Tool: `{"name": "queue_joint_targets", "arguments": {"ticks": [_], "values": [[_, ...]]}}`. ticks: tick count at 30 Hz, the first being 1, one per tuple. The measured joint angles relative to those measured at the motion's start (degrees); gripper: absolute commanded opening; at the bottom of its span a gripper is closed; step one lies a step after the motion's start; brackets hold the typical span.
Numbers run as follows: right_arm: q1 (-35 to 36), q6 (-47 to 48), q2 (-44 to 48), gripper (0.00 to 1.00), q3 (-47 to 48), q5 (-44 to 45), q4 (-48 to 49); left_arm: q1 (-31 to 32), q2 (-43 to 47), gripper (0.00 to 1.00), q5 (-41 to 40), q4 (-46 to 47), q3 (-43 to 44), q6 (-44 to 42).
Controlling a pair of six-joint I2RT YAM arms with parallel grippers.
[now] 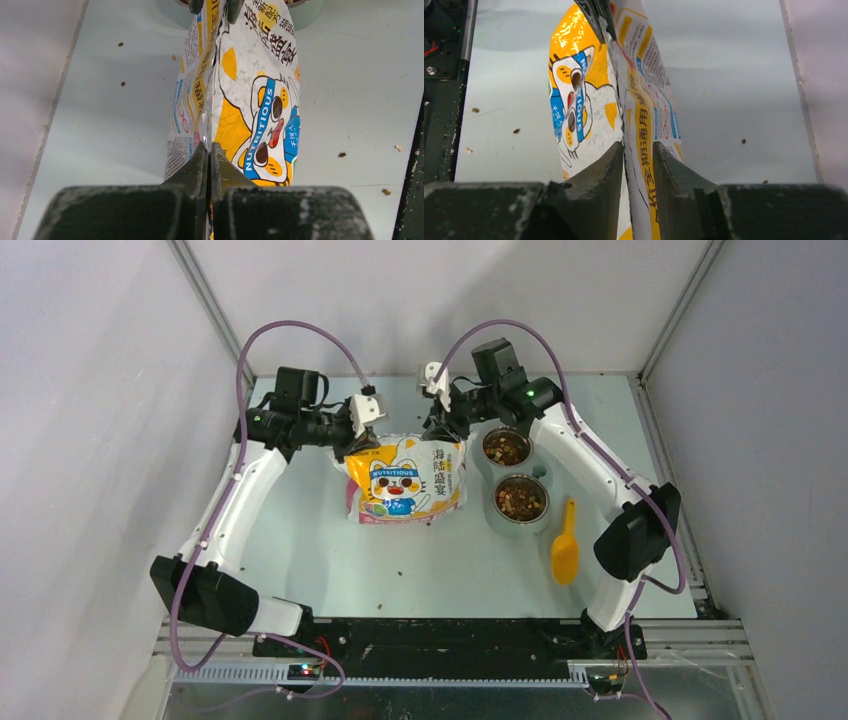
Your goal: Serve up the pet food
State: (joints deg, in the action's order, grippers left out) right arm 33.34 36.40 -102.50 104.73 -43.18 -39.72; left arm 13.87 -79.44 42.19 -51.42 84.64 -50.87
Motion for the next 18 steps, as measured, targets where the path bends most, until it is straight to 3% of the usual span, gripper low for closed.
{"name": "queue_joint_targets", "arguments": {"ticks": [5, 7, 9, 11, 14, 15, 17, 18], "values": [[1.6, -0.5, -0.8, 0.32, 0.0, -2.2, 3.2, 0.0, 0.0, 0.00, 0.2, 0.4, -0.1, 1.6], [2.2, -1.2, -1.7, 0.27, 0.4, -2.7, 4.0, 0.0, 0.0, 0.00, 0.2, 0.5, -0.1, 1.9], [2.8, -1.6, -3.1, 0.10, 1.1, -3.2, 4.8, 0.0, 0.0, 0.00, 0.2, 0.5, -0.1, 2.0], [3.0, -2.1, -4.0, 0.00, 1.5, -3.6, 5.1, 0.0, 0.0, 0.00, 0.1, 0.6, -0.1, 2.0], [3.0, -2.7, -4.3, 0.00, 1.6, -4.2, 5.0, 0.0, 0.0, 0.01, 0.0, 1.1, -0.3, 2.5], [3.0, -2.8, -4.3, 0.00, 1.7, -4.4, 4.9, 0.0, 0.0, 0.05, 0.1, 1.2, -0.3, 2.7], [2.9, -2.8, -4.4, 0.00, 1.7, -4.7, 4.7, 0.2, 0.0, 0.29, 0.2, 1.8, -0.6, 3.1], [2.9, -3.0, -4.4, 0.00, 1.7, -4.9, 4.7, 0.3, 0.0, 0.31, 0.4, 2.5, -0.9, 3.5]]}}
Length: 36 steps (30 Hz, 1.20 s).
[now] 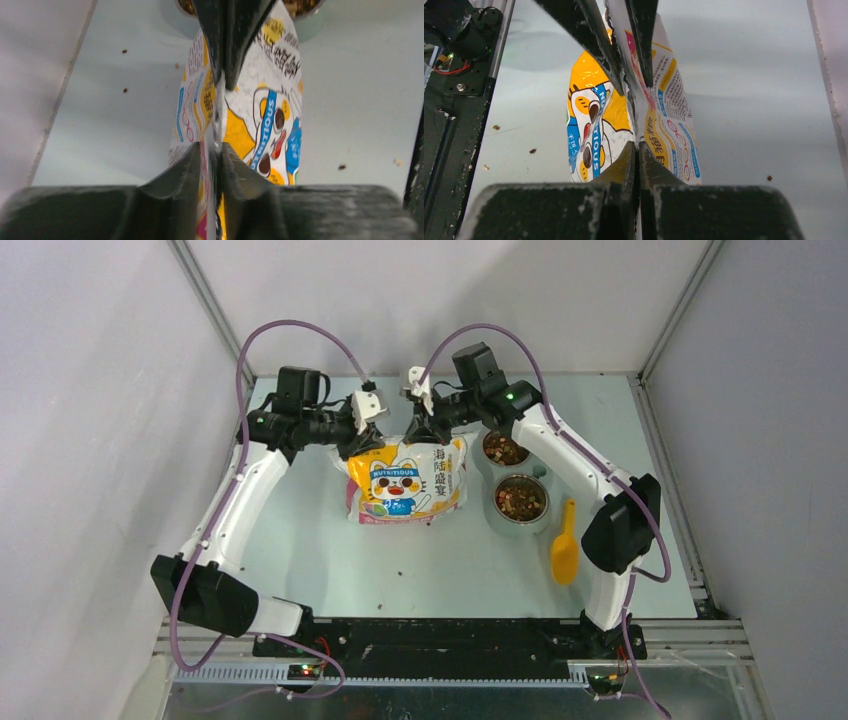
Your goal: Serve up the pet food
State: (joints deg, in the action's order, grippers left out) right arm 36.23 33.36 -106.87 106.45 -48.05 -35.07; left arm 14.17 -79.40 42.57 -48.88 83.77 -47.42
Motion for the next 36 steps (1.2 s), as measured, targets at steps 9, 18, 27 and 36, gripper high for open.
{"name": "queue_joint_targets", "arguments": {"ticks": [9, 18, 27, 36], "values": [[0.0, -1.9, 0.0, 0.32, 0.0, -0.2, 0.0, 4.4, 0.3, 0.00, 1.2, 9.0, -3.2, 3.4], [-0.9, 1.4, 0.0, 0.00, 0.1, 0.4, -2.4, 4.6, 0.2, 0.00, 0.9, 9.4, -3.2, 3.9], [-3.1, 2.6, 0.5, 0.00, 0.2, 1.2, -4.9, 4.9, 0.2, 0.00, 0.4, 10.8, -3.6, 5.4], [-3.4, 3.7, 0.9, 0.01, 0.2, 0.8, -6.6, 5.4, 0.2, 0.33, 0.1, 12.6, -3.6, 7.0]]}}
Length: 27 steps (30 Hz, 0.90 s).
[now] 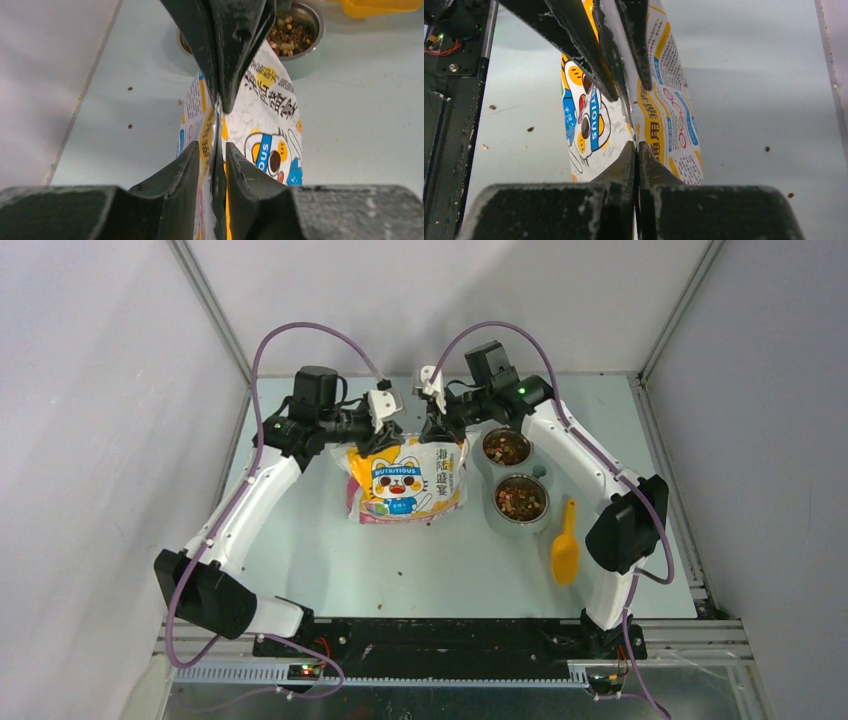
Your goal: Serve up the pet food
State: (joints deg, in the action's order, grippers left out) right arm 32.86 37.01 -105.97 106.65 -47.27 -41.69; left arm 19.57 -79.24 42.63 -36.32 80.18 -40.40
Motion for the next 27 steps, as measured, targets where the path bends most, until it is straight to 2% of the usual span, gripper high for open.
{"name": "queue_joint_targets", "arguments": {"ticks": [2, 3, 5, 7, 8, 10, 12, 13, 15, 16, 17, 18, 21, 22, 24, 25, 26, 27], "values": [[0.0, -0.2, 0.0, 0.13, 0.0, 0.1, 0.0, 0.6, 0.0, 0.26, -0.4, 1.7, 0.0, 0.6], [0.0, -0.4, 0.0, 0.22, 0.0, 0.1, 0.0, 1.1, 0.0, 0.21, -0.7, 2.4, -0.1, 0.9], [-0.1, -0.7, 0.0, 0.30, 0.0, 0.4, 0.0, 2.1, 0.0, 0.14, -1.2, 3.9, -0.4, 1.2], [-0.5, -0.7, 0.2, 0.33, 0.0, 1.2, -0.2, 2.7, -0.1, 0.06, -1.7, 4.7, -0.7, 1.4], [-0.9, -0.5, 0.4, 0.35, 0.0, 1.6, -0.3, 2.8, -0.2, 0.05, -2.0, 4.9, -0.7, 1.3], [-1.7, -0.4, 0.8, 0.36, 0.0, 2.1, -0.8, 2.9, -0.2, 0.13, -2.1, 4.9, -0.7, 1.2], [-2.7, -0.1, 1.2, 0.32, 0.0, 2.1, -1.6, 2.9, -0.2, 0.31, -2.3, 5.0, -0.7, 0.9], [-3.2, 0.2, 1.5, 0.27, 0.0, 2.1, -2.3, 2.9, -0.2, 0.32, -2.6, 4.9, -0.7, 0.8], [-3.9, 1.2, 1.9, 0.08, 0.0, 2.1, -3.8, 2.9, -0.2, 0.27, -3.2, 4.9, -0.9, 0.4], [-4.2, 1.9, 2.2, 0.00, 0.0, 2.0, -4.6, 2.9, -0.2, 0.17, -3.5, 4.9, -1.0, 0.3], [-4.3, 2.4, 2.4, 0.00, 0.0, 2.0, -5.3, 2.9, -0.2, 0.13, -3.5, 4.9, -1.3, 0.3], [-4.5, 3.0, 2.5, 0.00, 0.0, 2.0, -6.0, 2.9, -0.2, 0.04, -3.5, 4.8, -1.5, 0.2], [-4.5, 3.9, 2.6, 0.00, 0.0, 1.8, -6.6, 2.9, -0.3, 0.00, -3.5, 3.7, -1.5, -0.7], [-4.5, 4.0, 2.6, 0.11, 0.0, 1.8, -6.7, 2.9, -0.3, 0.00, -3.4, 3.3, -1.4, -1.0], [-4.5, 4.5, 2.6, 0.25, 0.0, 1.7, -7.0, 2.9, -0.3, 0.00, -3.4, 2.8, -1.2, -1.6], [-4.5, 4.9, 2.7, 0.25, 0.0, 2.0, -7.1, 2.8, -0.4, 0.01, -3.4, 2.4, -1.0, -1.7], [-4.6, 5.4, 2.9, 0.19, 0.0, 2.6, -7.3, 2.7, -0.4, 0.10, -3.3, 2.1, -0.9, -1.7], [-4.9, 6.1, 3.1, 0.04, -0.1, 3.0, -7.5, 2.4, -0.4, 0.14, -3.3, 1.6, -0.7, -1.7]]}}
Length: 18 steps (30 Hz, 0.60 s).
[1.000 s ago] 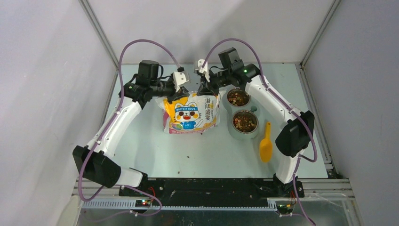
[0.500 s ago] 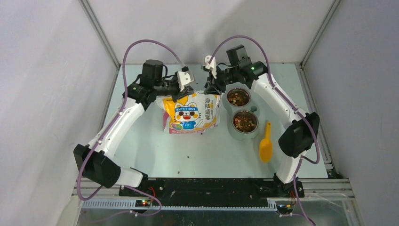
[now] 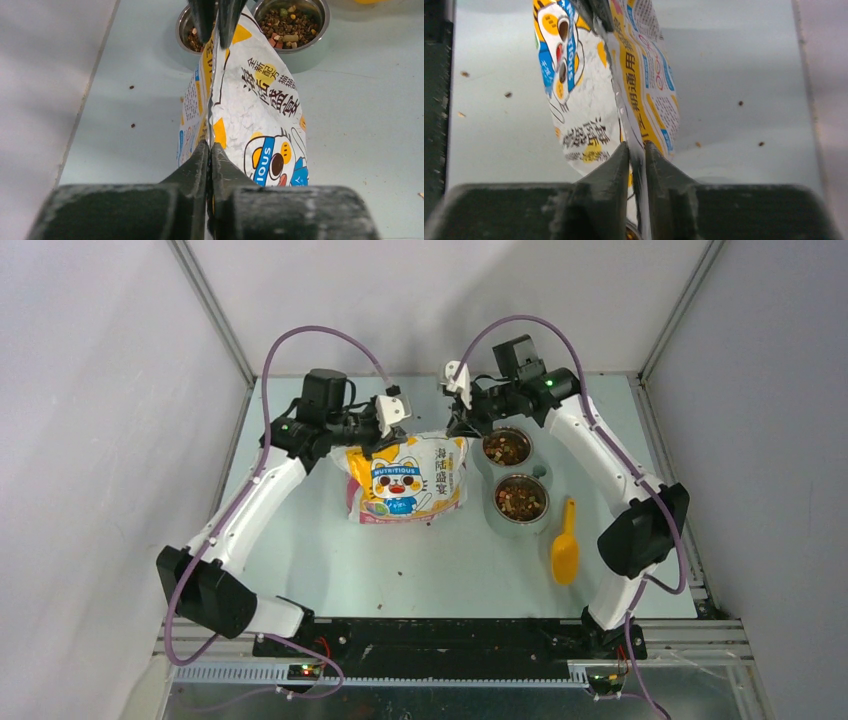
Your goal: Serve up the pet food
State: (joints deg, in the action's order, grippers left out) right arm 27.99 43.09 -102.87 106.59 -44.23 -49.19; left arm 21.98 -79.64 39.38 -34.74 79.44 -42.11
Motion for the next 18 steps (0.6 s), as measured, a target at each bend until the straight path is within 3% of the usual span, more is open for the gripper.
{"name": "queue_joint_targets", "arguments": {"ticks": [3, 5, 7, 8, 9, 10, 12, 18], "values": [[-0.9, 2.1, 0.9, 0.00, -0.4, 0.7, -1.2, -0.4, 0.0, 0.01, -0.5, -0.8, 0.2, -0.4], [-1.1, 2.8, 0.9, 0.00, -0.5, 0.5, -1.6, -1.0, 0.0, 0.00, -0.3, -1.4, 0.2, -0.5], [-1.1, 3.5, 0.9, 0.05, -0.5, 0.0, -1.7, -1.3, 0.0, 0.10, 0.1, -1.6, 0.2, -0.5], [-1.1, 3.8, 0.9, 0.18, -0.5, -0.2, -1.7, -1.6, 0.1, 0.17, 0.4, -1.8, 0.2, -0.5], [-1.1, 4.1, 0.9, 0.21, -0.5, -0.4, -1.8, -1.8, 0.1, 0.18, 0.5, -1.9, 0.2, -0.5], [-1.2, 4.2, 1.0, 0.19, -0.5, 0.0, -2.1, -2.1, 0.2, 0.15, 0.0, -2.4, 0.2, -0.6], [-2.0, 4.8, 1.2, 0.02, -0.5, 1.4, -2.8, -3.8, 0.7, 0.03, -0.8, -4.5, 0.2, -0.7], [-3.3, 6.4, 1.5, 0.00, -0.1, 0.6, -4.9, -8.1, 1.8, 0.02, 0.9, -11.2, 0.9, -5.4]]}}
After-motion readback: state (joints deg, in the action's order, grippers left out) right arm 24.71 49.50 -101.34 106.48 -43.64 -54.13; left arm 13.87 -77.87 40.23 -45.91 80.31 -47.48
